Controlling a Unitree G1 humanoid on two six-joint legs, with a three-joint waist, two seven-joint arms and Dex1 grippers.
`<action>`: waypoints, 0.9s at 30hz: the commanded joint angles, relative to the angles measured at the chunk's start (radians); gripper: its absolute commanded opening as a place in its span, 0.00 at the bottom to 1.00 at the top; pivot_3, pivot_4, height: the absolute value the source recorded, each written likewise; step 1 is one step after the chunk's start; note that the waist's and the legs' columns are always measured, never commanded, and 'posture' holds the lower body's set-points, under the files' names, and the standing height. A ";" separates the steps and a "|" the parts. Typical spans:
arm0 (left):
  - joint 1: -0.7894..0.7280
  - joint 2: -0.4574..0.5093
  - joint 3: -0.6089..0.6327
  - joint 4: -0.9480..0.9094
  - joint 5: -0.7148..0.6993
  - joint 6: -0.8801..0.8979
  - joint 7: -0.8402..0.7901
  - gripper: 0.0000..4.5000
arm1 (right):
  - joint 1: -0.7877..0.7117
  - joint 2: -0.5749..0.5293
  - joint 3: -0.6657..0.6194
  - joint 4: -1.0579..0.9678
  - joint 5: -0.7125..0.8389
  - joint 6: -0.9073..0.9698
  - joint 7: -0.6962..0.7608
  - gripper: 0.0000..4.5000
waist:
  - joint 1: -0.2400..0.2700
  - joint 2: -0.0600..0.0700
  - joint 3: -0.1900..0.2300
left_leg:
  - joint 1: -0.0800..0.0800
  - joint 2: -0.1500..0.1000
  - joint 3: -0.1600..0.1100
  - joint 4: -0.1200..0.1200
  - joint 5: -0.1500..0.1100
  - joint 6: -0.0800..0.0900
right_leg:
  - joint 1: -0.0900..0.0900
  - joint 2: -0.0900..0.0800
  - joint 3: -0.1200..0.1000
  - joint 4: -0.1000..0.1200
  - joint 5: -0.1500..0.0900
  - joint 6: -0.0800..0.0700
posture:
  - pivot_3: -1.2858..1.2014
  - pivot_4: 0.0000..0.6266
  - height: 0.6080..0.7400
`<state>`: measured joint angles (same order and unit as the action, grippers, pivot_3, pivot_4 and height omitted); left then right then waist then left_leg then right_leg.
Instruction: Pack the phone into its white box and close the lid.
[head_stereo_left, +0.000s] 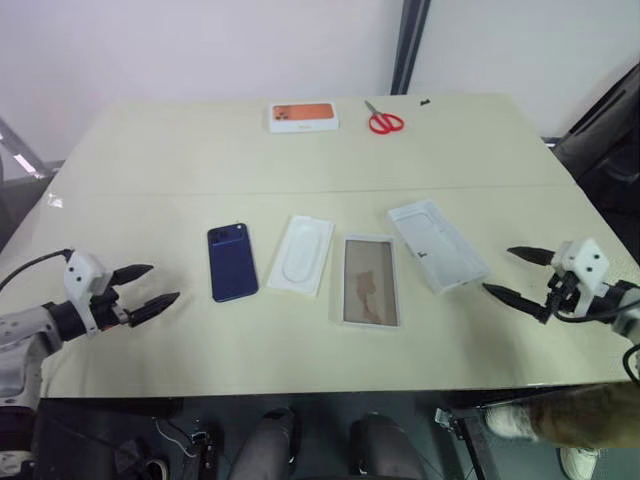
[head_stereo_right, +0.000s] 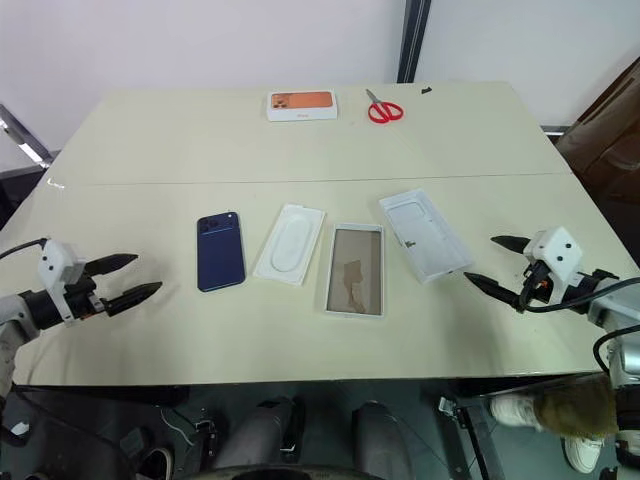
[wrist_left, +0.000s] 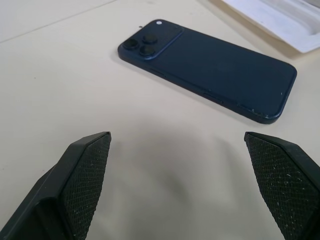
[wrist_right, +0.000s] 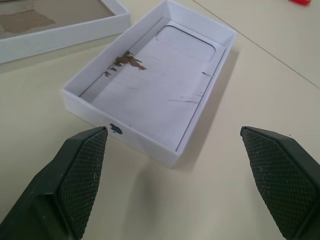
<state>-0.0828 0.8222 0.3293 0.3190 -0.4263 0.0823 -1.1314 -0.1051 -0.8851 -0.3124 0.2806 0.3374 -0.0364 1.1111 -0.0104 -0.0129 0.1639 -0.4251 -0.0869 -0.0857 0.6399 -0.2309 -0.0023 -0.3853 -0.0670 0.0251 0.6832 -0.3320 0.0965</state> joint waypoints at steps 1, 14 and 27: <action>-0.012 -0.003 0.026 -0.018 -0.014 -0.012 0.008 1.00 | 0.006 -0.010 -0.032 -0.049 0.023 0.004 -0.003 0.99 | 0.000 0.000 0.000 | 0.000 0.000 0.000 0.000 0.000 0.000 | 0.000 0.000 0.000 0.000 0.000 0.000 | 0.52 0.24 0.95; -0.055 -0.018 -0.009 -0.032 0.005 0.020 0.030 1.00 | -0.009 0.005 -0.010 -0.108 0.021 0.037 -0.034 0.99 | -0.001 0.000 0.000 | 0.000 0.000 0.000 0.000 0.000 0.000 | 0.000 0.000 0.000 0.000 0.000 0.000 | 0.52 0.24 0.95; -0.066 -0.020 -0.031 -0.075 -0.005 0.121 0.052 1.00 | -0.016 0.017 0.011 -0.161 0.015 0.050 -0.059 0.99 | 0.000 0.000 0.000 | 0.000 0.000 0.000 0.000 0.000 0.000 | 0.000 0.000 0.000 0.000 0.000 0.000 | 0.52 0.24 0.95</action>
<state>-0.1313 0.7968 0.2919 0.2856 -0.4245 0.1921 -1.0870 -0.1041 -0.8685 -0.2897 0.1577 0.3451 0.0153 1.0604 -0.0107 -0.0126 0.1639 -0.4252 -0.0870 -0.0855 0.6396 -0.2309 -0.0023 -0.3855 -0.0671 0.0252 0.6832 -0.3320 0.0966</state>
